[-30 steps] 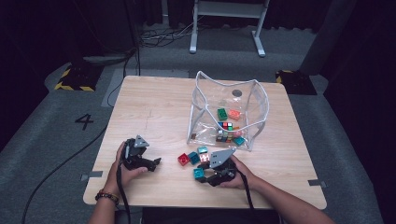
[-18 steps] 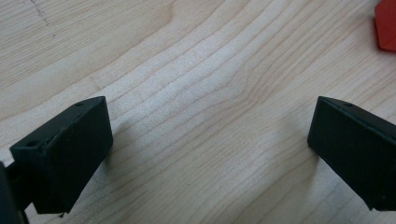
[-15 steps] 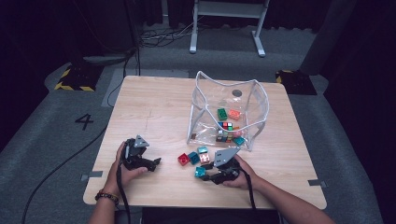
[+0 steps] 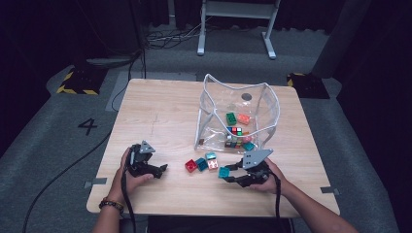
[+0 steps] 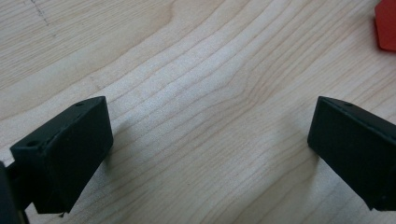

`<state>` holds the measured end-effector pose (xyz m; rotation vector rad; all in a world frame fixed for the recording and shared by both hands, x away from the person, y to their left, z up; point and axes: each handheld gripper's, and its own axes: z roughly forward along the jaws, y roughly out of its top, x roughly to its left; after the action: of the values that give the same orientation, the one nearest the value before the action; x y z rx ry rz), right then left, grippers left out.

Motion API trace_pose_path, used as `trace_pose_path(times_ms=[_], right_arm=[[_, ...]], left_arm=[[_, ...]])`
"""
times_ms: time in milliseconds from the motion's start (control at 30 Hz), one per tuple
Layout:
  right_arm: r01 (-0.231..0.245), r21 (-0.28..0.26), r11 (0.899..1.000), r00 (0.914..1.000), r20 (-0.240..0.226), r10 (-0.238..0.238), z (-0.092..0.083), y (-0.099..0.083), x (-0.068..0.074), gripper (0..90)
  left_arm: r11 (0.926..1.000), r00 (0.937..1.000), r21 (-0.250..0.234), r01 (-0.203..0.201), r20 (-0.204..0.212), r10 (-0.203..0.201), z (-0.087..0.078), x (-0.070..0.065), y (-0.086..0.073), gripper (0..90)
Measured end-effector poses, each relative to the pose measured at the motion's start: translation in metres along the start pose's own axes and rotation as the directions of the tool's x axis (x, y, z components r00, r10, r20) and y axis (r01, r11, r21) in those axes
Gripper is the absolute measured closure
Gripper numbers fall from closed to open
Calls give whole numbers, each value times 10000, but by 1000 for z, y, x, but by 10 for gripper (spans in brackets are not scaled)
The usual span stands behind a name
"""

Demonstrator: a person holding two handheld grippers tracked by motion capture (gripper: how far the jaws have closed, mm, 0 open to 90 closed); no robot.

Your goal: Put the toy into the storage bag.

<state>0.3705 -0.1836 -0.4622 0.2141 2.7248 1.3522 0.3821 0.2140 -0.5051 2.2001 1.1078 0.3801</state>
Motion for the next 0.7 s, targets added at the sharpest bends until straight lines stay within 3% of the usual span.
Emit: trace_pose_path(times_ms=[267, 467, 700], right_arm=[[-264, -120, 9996, 9975, 648, 272, -38, -9, -8, 596], [-520, -365, 9980, 9903, 1267, 562, -70, -19, -11, 596], [-571, -406, 9975, 9837, 1684, 631, -101, -26, -15, 596]], left_arm=[[10000, 10000, -2, 3, 1, -3, 0, 0, 0, 3], [10000, 10000, 0, 4, 1, -4, 0, 0, 0, 3], [10000, 10000, -4, 5, 3, -5, 0, 0, 0, 3]])
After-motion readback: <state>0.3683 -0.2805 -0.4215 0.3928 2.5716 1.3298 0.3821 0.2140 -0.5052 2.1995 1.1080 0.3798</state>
